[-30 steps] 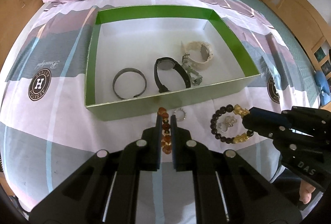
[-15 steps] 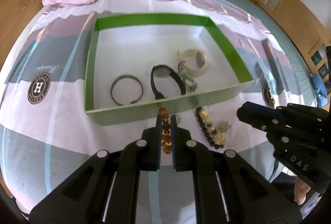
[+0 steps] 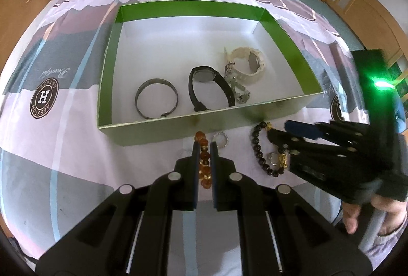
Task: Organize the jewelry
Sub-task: 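Carry both bead bracelets into the green box and open both tools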
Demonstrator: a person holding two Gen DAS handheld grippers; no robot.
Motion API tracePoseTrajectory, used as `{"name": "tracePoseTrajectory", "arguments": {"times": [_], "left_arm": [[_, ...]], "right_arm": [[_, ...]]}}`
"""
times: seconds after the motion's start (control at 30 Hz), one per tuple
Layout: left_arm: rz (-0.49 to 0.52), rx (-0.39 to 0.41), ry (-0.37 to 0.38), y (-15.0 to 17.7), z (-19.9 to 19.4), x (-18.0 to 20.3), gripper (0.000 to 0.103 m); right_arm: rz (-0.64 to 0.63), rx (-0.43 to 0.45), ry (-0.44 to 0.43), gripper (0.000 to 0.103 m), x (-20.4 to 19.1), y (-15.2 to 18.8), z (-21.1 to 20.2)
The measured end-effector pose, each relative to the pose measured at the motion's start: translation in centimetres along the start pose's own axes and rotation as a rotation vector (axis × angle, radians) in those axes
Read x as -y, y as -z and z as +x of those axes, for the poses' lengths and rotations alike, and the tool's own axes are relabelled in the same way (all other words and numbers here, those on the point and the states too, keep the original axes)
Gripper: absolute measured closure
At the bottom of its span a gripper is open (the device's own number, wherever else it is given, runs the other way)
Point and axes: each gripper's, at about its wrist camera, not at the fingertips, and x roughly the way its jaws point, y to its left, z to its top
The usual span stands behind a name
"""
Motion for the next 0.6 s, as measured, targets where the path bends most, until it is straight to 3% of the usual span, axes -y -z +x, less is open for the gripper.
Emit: {"name": "tracePoseTrajectory", "arguments": {"times": [0.2,0.27,0.4,0.6], "left_arm": [[-0.003,-0.001,-0.002,0.0,-0.1,-0.2,0.096],[-0.007,0.008,0.000,0.0,-0.4,-0.4,0.096],[-0.008,0.049,0.015,-0.4,-1.7,-0.6,0.096],[-0.004,0.160,0.054,-1.1,-4.6,-0.7,0.096]], "right_arm": [[-0.071,-0.090,0.102,0.072,-0.7,-0.2,3.8],[-0.091,-0.079,0.105,0.088,-1.1,-0.3,3.5],[-0.054,-0.051,0.025,0.092,-1.1,-0.2,1.2],[-0.110,0.117,-0.096,0.092,-2.5,1.0,-5.5]]}}
